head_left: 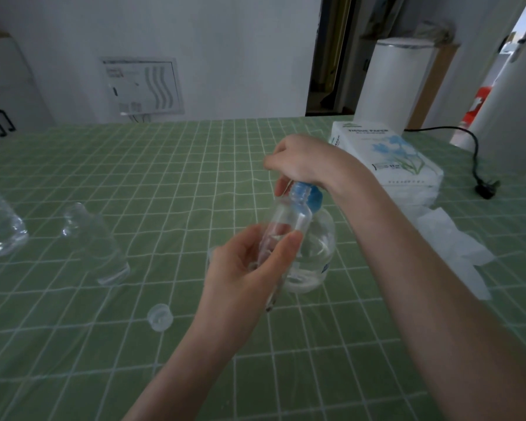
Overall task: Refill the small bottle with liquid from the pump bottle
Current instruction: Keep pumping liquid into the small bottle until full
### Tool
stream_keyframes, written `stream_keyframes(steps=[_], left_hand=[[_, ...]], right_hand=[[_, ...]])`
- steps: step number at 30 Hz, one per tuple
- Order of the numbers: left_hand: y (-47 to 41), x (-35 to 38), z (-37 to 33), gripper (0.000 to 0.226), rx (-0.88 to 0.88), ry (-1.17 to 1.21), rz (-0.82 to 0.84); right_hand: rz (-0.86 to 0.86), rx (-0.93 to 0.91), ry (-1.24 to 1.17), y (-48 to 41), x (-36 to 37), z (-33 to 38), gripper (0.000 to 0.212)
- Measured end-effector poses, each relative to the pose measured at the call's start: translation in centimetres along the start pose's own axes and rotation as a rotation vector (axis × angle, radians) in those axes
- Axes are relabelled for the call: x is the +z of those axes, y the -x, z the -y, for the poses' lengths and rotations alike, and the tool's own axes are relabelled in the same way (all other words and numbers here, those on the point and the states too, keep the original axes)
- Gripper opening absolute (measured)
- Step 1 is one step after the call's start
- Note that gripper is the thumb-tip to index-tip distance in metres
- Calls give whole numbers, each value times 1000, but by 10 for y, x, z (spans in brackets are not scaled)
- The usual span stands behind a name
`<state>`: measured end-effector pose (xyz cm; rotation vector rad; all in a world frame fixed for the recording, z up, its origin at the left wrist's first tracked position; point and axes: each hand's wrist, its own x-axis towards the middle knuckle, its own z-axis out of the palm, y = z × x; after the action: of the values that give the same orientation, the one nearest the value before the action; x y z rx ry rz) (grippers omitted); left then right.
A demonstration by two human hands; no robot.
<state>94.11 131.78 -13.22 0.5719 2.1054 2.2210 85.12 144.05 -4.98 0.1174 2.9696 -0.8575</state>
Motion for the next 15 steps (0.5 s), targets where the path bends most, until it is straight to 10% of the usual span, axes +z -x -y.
stream_keyframes(steps=[15], left_hand=[[-1,-1,4,34,-2,21,18]], right_hand=[[16,19,41,-5,1,-1,33]])
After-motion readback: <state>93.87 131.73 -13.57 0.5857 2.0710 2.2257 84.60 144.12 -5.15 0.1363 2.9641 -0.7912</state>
